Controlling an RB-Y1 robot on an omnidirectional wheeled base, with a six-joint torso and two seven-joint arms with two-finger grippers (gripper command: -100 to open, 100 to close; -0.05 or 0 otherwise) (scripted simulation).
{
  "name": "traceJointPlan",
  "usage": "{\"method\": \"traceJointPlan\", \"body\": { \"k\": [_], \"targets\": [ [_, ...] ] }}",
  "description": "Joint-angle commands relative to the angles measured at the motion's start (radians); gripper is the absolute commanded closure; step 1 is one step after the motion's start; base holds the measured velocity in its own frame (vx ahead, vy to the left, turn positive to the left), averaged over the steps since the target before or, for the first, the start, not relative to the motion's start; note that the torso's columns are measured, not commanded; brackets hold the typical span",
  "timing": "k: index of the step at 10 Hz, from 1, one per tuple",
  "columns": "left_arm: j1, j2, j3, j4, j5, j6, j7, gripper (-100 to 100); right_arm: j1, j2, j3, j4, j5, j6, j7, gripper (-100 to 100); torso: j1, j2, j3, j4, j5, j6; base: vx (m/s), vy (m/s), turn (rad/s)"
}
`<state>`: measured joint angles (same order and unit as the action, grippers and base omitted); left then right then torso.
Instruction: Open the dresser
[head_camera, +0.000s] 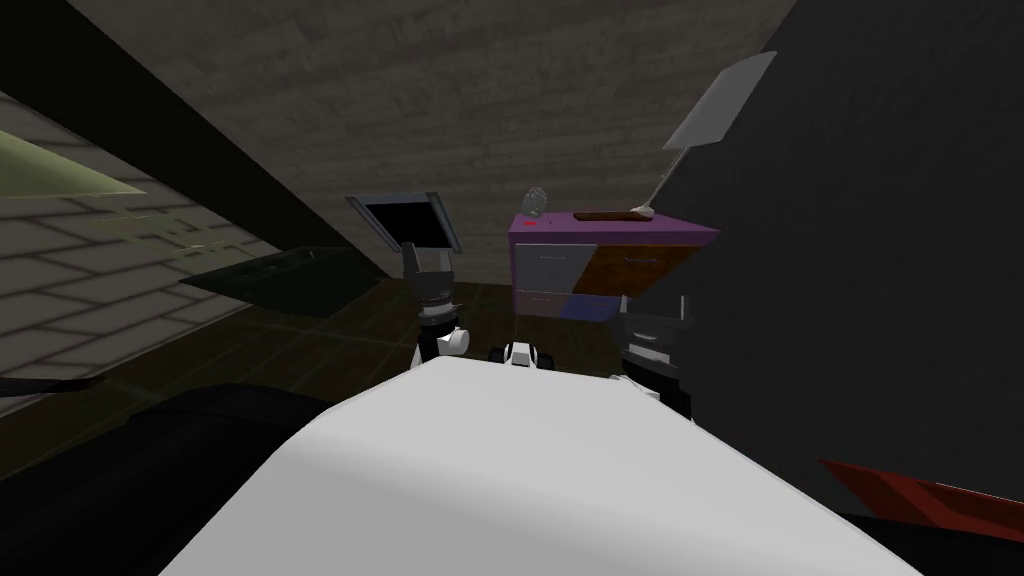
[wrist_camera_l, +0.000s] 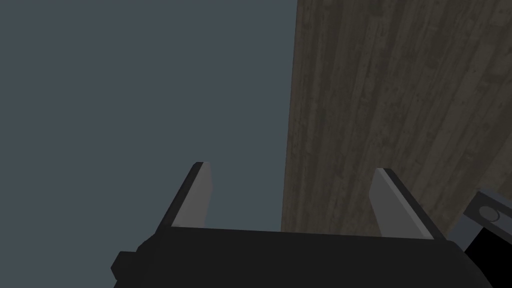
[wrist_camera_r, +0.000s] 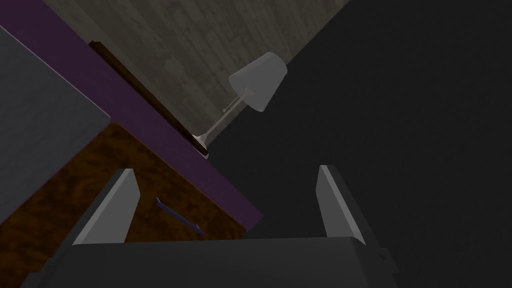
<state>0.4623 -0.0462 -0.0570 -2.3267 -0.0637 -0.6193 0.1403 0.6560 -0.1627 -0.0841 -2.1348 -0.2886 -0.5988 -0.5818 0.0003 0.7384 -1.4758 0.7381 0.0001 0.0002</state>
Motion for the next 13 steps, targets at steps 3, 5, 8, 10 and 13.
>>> {"method": "traceJointPlan", "body": {
  "k": [3, 5, 8, 10, 13],
  "targets": [
    [0.000, 0.000, 0.000, 0.000, 0.000, 0.000, 0.000, 0, 0.036, -0.006, -0.002, 0.019, -0.061, -0.035, -0.128, -100, -0.001, -0.001, 0.000, 0.000, 0.000, 0.000, 0.061, 0.002, 0.188],
    [0.000, 0.000, 0.000, 0.000, 0.000, 0.000, 0.000, 0, 0.036, -0.006, -0.002, 0.019, -0.061, -0.035, -0.174, -100, -0.001, -0.001, -0.001, 0.000, 0.000, 0.000, 0.051, -0.008, 0.057],
    [0.000, 0.000, 0.000, 0.000, 0.000, 0.000, 0.000, 0, 0.051, -0.009, -0.004, 0.029, -0.091, -0.051, -0.247, -100, 0.000, -0.001, 0.000, 0.000, 0.000, 0.000, 0.049, 0.001, 0.116],
    [0.000, 0.000, 0.000, 0.000, 0.000, 0.000, 0.000, 0, 0.065, -0.012, -0.006, 0.039, -0.121, -0.066, -0.311, -100, -0.001, -0.001, 0.000, 0.000, 0.000, -0.001, 0.059, -0.013, 0.190],
    [0.000, 0.000, 0.000, 0.000, 0.000, 0.000, 0.000, 0, 0.078, -0.013, -0.008, 0.050, -0.151, -0.080, -0.385, -100, 0.001, -0.001, 0.000, 0.000, 0.000, -0.001, 0.048, 0.001, 0.109]
  ]
}}
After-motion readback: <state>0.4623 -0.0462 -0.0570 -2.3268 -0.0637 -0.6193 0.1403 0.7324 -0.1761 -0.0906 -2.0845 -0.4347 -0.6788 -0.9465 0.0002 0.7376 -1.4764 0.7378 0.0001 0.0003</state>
